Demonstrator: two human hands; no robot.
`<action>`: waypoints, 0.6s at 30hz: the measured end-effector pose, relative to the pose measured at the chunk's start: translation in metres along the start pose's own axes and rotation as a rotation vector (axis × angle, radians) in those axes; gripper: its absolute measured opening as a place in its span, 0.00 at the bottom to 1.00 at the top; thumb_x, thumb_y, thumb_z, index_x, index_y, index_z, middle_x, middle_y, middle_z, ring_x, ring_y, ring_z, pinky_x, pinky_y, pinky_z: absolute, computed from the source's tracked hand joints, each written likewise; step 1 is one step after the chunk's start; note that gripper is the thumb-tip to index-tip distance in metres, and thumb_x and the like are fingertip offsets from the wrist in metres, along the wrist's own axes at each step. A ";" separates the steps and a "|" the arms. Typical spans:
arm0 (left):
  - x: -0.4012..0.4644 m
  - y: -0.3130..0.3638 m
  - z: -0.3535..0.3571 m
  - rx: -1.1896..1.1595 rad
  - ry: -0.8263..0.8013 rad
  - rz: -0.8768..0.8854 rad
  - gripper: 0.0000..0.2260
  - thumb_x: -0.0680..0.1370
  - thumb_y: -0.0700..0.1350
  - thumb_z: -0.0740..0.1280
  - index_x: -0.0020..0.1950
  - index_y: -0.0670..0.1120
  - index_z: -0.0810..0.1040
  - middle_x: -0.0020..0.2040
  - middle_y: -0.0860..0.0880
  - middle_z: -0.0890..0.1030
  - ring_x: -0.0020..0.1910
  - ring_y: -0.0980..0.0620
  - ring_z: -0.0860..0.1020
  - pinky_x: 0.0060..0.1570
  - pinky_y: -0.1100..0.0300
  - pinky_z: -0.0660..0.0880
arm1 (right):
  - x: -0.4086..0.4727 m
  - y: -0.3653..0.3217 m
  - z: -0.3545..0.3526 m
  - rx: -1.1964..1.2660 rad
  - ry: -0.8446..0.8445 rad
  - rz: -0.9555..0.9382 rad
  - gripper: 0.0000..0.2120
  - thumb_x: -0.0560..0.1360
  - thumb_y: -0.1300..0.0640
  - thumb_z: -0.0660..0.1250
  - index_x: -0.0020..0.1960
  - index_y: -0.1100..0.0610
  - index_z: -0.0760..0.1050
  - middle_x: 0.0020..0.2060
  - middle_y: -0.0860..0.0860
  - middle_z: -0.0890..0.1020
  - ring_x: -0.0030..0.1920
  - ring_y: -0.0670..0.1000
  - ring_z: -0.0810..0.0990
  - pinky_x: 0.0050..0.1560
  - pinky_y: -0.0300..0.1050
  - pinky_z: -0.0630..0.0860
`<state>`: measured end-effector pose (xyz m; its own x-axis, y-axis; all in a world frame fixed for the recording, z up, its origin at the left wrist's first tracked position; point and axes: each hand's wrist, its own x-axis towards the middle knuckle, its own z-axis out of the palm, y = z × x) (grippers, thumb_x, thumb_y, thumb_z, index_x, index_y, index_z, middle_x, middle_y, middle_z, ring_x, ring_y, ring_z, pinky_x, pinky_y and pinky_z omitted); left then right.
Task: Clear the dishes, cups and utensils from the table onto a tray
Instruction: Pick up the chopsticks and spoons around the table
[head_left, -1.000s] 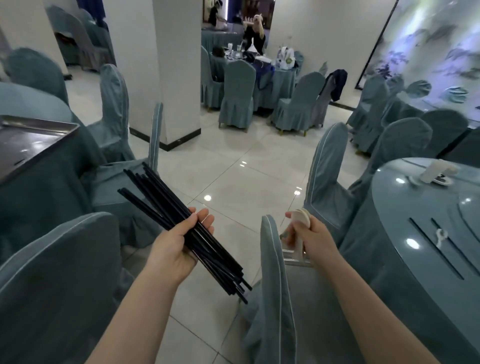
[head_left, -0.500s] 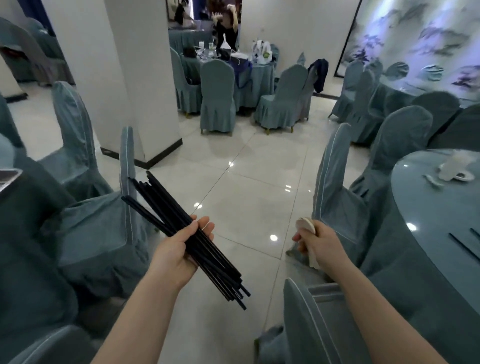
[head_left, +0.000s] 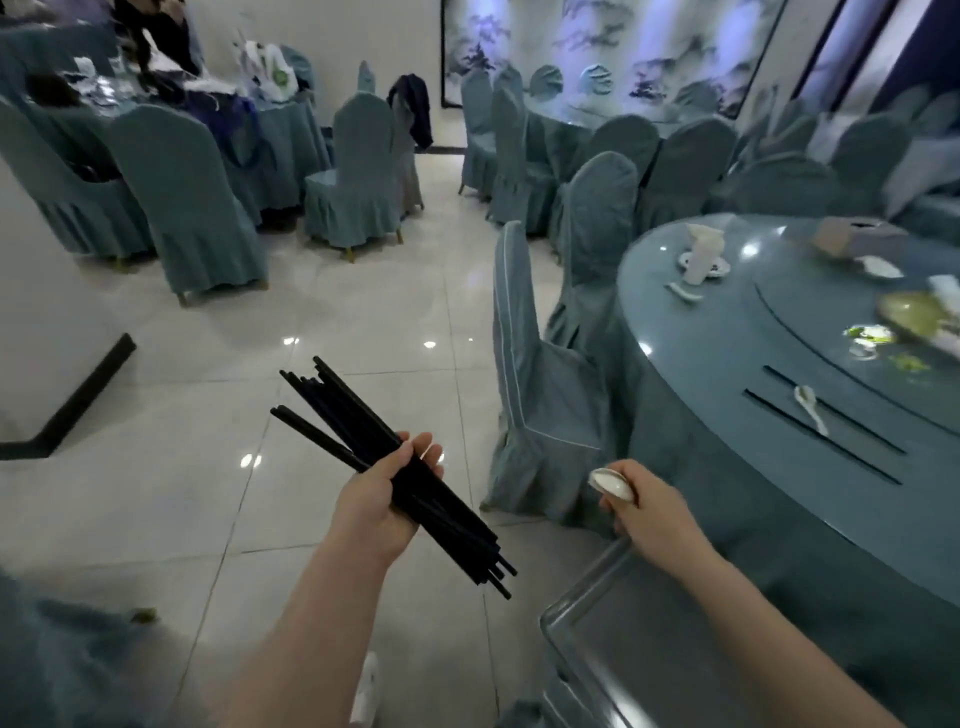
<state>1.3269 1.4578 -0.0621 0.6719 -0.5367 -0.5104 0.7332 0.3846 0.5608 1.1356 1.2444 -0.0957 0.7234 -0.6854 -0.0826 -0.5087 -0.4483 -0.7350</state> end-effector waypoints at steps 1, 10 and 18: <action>0.017 0.004 0.006 0.022 -0.020 -0.028 0.05 0.79 0.35 0.62 0.48 0.42 0.76 0.40 0.45 0.85 0.39 0.48 0.84 0.42 0.54 0.77 | 0.008 0.001 0.001 -0.051 0.021 0.020 0.10 0.77 0.61 0.63 0.50 0.45 0.73 0.38 0.43 0.82 0.37 0.45 0.79 0.39 0.41 0.75; 0.164 0.065 0.056 0.213 -0.143 -0.228 0.05 0.78 0.34 0.63 0.49 0.42 0.76 0.40 0.44 0.85 0.40 0.47 0.85 0.36 0.55 0.80 | 0.106 -0.022 0.040 -0.590 0.118 0.085 0.17 0.75 0.61 0.58 0.61 0.46 0.69 0.52 0.45 0.78 0.48 0.51 0.76 0.44 0.46 0.71; 0.250 0.067 0.128 0.402 -0.307 -0.392 0.06 0.78 0.35 0.63 0.50 0.42 0.77 0.41 0.44 0.85 0.41 0.48 0.85 0.40 0.54 0.78 | 0.136 -0.009 0.044 -0.649 0.246 0.263 0.21 0.72 0.64 0.61 0.63 0.49 0.72 0.52 0.47 0.79 0.48 0.54 0.77 0.40 0.44 0.62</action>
<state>1.5302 1.2535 -0.0690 0.2573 -0.7942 -0.5505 0.7818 -0.1637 0.6017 1.2594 1.1801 -0.1300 0.4531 -0.8914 0.0081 -0.8794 -0.4484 -0.1597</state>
